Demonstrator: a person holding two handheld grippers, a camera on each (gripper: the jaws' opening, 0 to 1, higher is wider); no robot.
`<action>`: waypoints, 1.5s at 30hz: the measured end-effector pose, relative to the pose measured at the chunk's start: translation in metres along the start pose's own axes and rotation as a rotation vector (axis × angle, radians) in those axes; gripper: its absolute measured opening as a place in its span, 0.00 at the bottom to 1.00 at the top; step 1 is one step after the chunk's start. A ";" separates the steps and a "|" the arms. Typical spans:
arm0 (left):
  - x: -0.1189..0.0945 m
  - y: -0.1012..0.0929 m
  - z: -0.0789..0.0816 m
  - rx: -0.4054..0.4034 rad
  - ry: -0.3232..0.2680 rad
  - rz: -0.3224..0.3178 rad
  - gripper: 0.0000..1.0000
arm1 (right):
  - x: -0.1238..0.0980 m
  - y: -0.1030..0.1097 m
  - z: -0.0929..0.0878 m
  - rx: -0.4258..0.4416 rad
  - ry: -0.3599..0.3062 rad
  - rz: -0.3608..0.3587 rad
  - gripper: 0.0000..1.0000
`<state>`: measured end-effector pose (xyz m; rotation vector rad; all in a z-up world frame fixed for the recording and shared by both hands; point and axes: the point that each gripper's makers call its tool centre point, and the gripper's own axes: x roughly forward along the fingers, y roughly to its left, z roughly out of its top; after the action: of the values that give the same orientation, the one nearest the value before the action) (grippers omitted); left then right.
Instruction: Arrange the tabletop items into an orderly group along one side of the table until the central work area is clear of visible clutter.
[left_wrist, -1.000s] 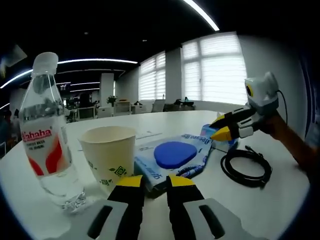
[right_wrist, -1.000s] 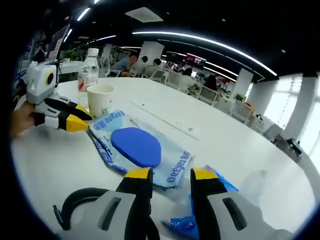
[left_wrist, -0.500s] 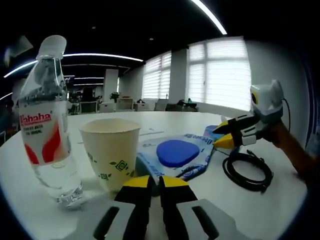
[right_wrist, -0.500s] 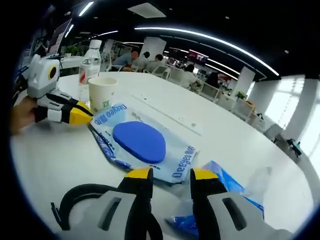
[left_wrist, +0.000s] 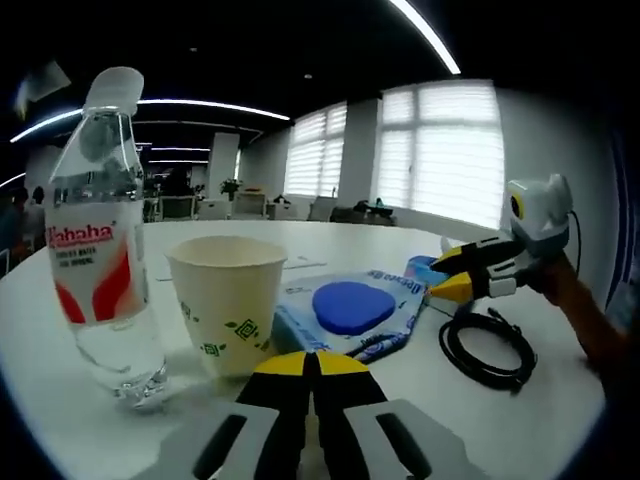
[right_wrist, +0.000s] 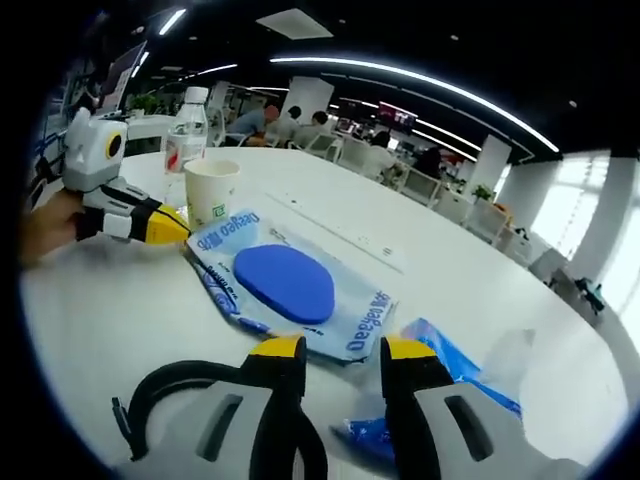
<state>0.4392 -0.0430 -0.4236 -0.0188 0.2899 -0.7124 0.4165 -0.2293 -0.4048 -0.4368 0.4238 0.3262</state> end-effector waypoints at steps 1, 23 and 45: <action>0.000 0.000 0.000 -0.029 -0.003 -0.002 0.01 | -0.001 0.000 0.000 0.000 0.000 0.001 0.28; 0.016 -0.001 -0.004 -0.313 0.007 0.003 0.06 | -0.031 -0.021 0.022 0.048 -0.112 -0.023 0.28; 0.008 -0.008 -0.006 -0.279 0.046 -0.008 0.00 | -0.037 -0.022 0.028 0.058 -0.133 -0.020 0.29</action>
<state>0.4380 -0.0535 -0.4304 -0.2691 0.4319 -0.6767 0.4026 -0.2429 -0.3571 -0.3607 0.2977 0.3207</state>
